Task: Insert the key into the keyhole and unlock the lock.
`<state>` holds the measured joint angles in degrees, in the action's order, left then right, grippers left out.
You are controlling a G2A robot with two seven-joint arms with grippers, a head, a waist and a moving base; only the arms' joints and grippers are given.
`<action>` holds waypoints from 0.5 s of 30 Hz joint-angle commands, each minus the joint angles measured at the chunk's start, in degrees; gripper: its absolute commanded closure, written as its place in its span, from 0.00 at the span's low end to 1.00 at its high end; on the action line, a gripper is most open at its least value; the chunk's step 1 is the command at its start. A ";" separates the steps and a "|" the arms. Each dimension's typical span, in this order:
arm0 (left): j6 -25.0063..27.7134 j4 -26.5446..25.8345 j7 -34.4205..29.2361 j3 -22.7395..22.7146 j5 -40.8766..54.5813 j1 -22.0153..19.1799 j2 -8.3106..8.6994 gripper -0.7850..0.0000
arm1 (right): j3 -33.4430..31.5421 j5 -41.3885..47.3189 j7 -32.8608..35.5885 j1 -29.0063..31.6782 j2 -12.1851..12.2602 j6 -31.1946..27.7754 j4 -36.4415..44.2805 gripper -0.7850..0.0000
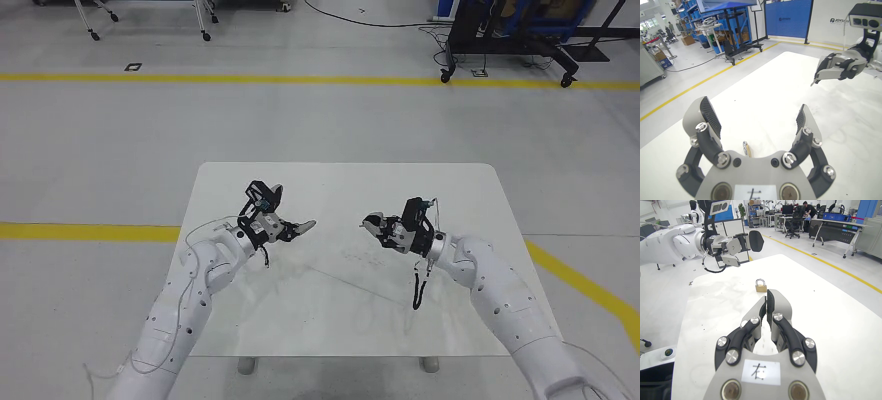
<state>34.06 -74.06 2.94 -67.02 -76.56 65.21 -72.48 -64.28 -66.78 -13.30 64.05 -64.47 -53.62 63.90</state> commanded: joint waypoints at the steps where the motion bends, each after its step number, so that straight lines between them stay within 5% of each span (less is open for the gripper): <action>1: 0.06 0.01 0.01 0.00 0.08 0.00 0.00 0.00 | 0.00 0.02 0.00 0.00 0.00 0.00 0.00 1.00; 5: -0.31 -0.76 -1.37 0.57 1.00 0.28 -0.12 0.00 | -0.08 2.54 0.20 0.35 -0.13 0.10 -0.07 1.00; 9: 6.82 0.26 -2.44 0.67 11.26 -0.77 -0.38 0.00 | 0.78 13.77 5.27 -1.23 -0.75 -3.50 -3.11 1.00; 13: 23.85 10.23 -9.61 2.85 43.91 -3.89 -1.12 0.00 | 5.30 29.27 15.58 -3.96 -1.83 -4.38 -6.05 1.00; 15: 23.94 13.63 -18.85 5.14 58.66 -7.13 -1.11 0.00 | 8.00 38.45 21.53 -5.22 -2.25 -4.38 -6.82 1.00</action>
<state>56.79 -62.49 -9.43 -63.18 -36.76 59.81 -73.62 -57.63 -34.71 4.51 59.40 -66.57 -58.02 57.35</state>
